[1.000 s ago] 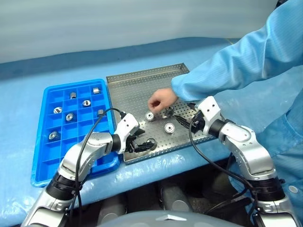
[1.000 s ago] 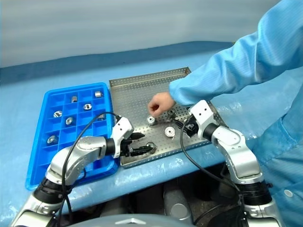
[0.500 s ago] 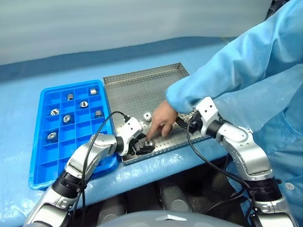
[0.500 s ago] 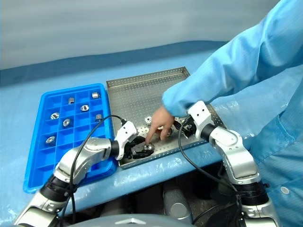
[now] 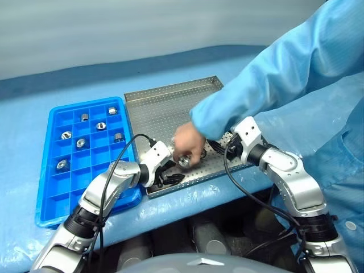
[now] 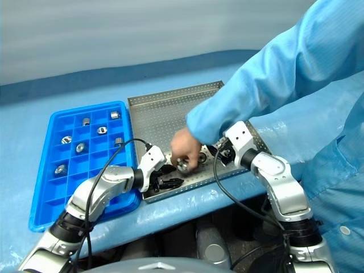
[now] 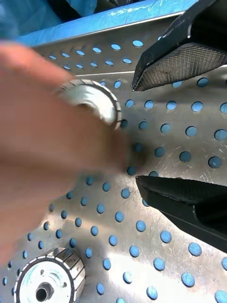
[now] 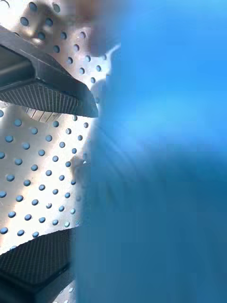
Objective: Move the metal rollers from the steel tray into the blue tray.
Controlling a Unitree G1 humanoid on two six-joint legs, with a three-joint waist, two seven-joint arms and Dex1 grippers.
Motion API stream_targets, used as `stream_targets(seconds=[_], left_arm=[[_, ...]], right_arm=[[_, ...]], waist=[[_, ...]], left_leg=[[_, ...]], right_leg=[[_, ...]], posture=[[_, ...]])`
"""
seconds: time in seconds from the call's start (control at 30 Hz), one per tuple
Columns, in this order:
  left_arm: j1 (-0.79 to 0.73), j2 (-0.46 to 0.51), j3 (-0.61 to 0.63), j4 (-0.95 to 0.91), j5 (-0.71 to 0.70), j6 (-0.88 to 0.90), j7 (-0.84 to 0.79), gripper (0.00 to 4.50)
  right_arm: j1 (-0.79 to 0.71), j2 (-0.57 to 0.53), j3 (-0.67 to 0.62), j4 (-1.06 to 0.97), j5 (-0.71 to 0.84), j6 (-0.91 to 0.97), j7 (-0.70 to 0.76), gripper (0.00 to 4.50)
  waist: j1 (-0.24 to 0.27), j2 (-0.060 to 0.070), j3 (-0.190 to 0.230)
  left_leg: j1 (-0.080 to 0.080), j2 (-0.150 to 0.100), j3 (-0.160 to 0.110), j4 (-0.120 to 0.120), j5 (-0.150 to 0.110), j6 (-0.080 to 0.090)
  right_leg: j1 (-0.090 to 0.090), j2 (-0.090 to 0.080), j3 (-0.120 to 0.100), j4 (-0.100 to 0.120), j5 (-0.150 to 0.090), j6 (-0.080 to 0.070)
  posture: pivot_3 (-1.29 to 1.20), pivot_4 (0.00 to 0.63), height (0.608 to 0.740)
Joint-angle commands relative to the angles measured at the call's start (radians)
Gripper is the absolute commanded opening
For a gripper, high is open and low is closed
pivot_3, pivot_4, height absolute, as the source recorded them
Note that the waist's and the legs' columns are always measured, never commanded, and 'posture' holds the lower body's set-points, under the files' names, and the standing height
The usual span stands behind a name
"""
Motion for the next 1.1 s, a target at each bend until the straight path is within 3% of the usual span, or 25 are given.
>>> stream_targets(seconds=[0.03,0.17,0.43,0.7,0.8,0.93,1.1], left_arm=[[0.018,-0.009,-0.001,0.015,0.003,-0.002,0.003,3.07],[0.022,-0.013,0.016,0.013,0.007,-0.010,0.013,3.07],[0.012,-0.058,0.163,0.016,0.008,-0.048,0.124,3.07],[0.016,-0.089,0.308,-0.074,0.005,-0.188,0.205,3.07],[0.005,-0.094,0.301,-0.072,0.010,-0.205,0.208,3.07],[-0.047,-0.074,0.235,-0.042,0.136,-0.182,0.292,3.07],[-0.132,0.012,0.069,0.027,0.280,-0.138,0.246,3.07]], right_arm=[[-0.021,0.000,-0.007,-0.024,-0.001,-0.019,-0.001,3.74],[-0.022,0.002,-0.004,-0.023,-0.003,-0.019,0.000,3.74],[-0.020,0.003,-0.003,-0.024,-0.003,-0.020,-0.002,3.74],[-0.026,0.011,0.004,-0.013,-0.003,-0.024,0.000,3.74],[-0.034,0.016,0.011,-0.007,-0.005,-0.026,0.002,3.74],[-0.038,0.017,0.012,-0.007,-0.006,-0.028,0.004,3.74],[-0.041,0.023,0.017,-0.002,-0.010,-0.032,0.006,3.74]], waist=[[0.000,0.000,0.000],[0.000,0.000,0.000],[-0.005,0.000,0.000],[-0.010,-0.001,0.000],[-0.004,-0.001,0.001],[0.002,-0.001,0.001],[0.004,-0.001,0.001]], left_leg=[[0.000,0.000,0.000,0.000,0.000,0.000],[0.000,0.000,0.000,0.000,0.000,0.000],[0.000,0.000,0.000,0.001,0.000,0.000],[0.000,0.001,-0.001,-0.002,0.000,0.000],[0.000,0.000,0.000,-0.001,0.000,0.000],[-0.001,-0.001,-0.001,-0.001,0.000,0.000],[-0.001,-0.002,-0.001,-0.001,0.000,0.000]], right_leg=[[0.000,0.000,0.000,0.000,0.000,0.000],[0.000,0.000,0.000,0.000,0.000,0.000],[0.000,0.000,0.000,0.002,0.000,0.000],[-0.002,0.001,0.000,0.003,0.001,0.002],[-0.002,0.000,0.000,0.002,0.001,0.002],[-0.001,-0.001,0.000,0.001,0.001,0.002],[-0.002,-0.001,0.000,0.001,0.001,0.002]], posture=[[-0.21,0.150,0.740],[-0.21,0.150,0.740],[-0.21,0.150,0.740],[-0.20,0.150,0.740],[-0.20,0.150,0.740],[-0.20,0.150,0.740],[-0.20,0.150,0.740]])
